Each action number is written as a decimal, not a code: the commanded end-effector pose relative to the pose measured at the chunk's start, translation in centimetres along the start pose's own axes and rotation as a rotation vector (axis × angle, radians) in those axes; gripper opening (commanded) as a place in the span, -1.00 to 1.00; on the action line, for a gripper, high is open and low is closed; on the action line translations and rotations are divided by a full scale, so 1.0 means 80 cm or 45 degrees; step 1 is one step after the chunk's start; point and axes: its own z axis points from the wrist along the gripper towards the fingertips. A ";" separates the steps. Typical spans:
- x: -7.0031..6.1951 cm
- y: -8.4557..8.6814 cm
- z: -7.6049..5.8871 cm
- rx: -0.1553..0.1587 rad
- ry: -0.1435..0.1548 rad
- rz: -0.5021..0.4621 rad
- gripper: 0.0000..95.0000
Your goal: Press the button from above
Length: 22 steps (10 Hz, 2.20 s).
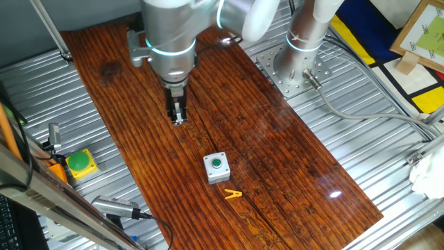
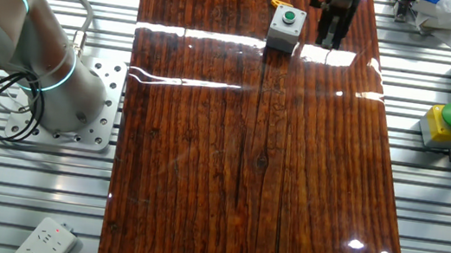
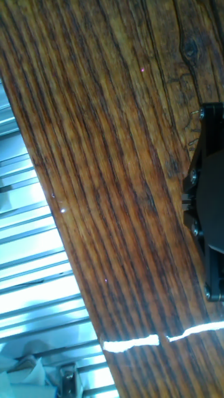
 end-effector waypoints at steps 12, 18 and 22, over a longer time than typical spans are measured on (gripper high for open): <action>-0.001 0.001 0.001 0.005 0.018 -0.394 -1.00; -0.001 0.001 0.001 -0.027 0.023 -0.439 -1.00; -0.001 0.001 0.001 -0.070 0.135 -0.370 -1.00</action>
